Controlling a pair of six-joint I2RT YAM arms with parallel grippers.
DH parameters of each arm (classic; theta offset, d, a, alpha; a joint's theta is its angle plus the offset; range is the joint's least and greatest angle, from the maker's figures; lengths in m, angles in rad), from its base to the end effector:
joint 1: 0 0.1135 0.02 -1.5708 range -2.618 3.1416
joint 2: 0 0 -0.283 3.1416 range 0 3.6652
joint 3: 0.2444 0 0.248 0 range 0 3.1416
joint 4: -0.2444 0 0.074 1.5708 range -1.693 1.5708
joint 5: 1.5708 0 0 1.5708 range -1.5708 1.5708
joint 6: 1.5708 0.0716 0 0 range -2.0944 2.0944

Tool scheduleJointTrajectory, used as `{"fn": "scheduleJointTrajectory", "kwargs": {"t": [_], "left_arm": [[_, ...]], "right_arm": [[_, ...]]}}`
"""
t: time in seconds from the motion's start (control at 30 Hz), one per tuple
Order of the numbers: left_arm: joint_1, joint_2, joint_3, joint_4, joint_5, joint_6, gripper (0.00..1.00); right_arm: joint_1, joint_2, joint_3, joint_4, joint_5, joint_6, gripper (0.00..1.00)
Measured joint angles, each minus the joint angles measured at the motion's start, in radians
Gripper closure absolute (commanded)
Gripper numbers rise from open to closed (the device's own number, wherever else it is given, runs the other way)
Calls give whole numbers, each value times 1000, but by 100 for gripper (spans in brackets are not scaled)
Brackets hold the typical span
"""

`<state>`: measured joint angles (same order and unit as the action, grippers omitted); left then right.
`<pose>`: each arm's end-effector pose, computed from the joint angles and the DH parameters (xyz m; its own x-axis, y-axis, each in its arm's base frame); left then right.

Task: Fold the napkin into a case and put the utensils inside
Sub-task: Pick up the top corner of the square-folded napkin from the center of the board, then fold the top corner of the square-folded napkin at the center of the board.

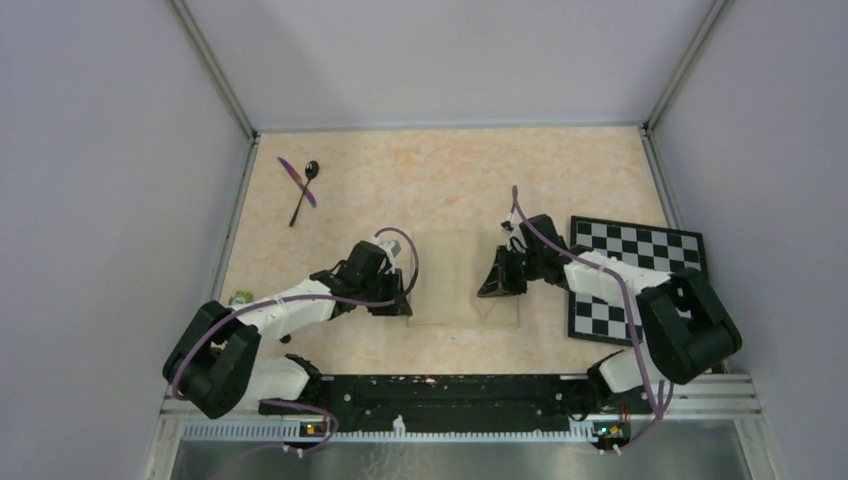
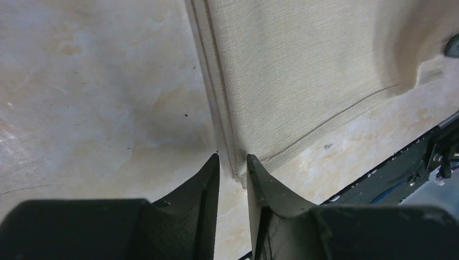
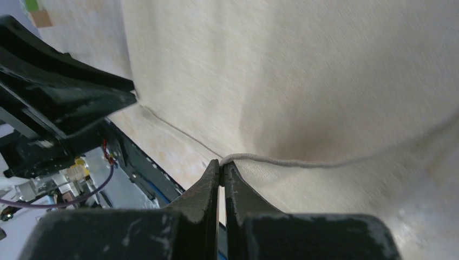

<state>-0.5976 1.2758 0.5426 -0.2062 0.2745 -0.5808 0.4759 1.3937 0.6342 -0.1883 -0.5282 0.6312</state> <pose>0.1883 -0.1517 0.1525 -0.9276 -0.0075 -0.3734 0.1972 0.8392 -0.5068 0.2192 0.1536 0.1596 -0.9705 0.0732 -0.2295 -0.1045 0.7306 0.6747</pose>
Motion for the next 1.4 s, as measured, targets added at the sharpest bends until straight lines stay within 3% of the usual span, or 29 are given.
{"fn": "scheduleJointTrajectory", "kwargs": {"t": [0.43,0.6,1.4], "left_arm": [[-3,40,-26,20,53,-1,73],[-4,43,-32,33,69,-1,73],[-5,34,-48,46,76,-5,75]], "right_arm": [[60,491,454,239,-46,101,100],[62,607,537,293,-65,142,100],[77,745,658,359,-125,195,100]]}}
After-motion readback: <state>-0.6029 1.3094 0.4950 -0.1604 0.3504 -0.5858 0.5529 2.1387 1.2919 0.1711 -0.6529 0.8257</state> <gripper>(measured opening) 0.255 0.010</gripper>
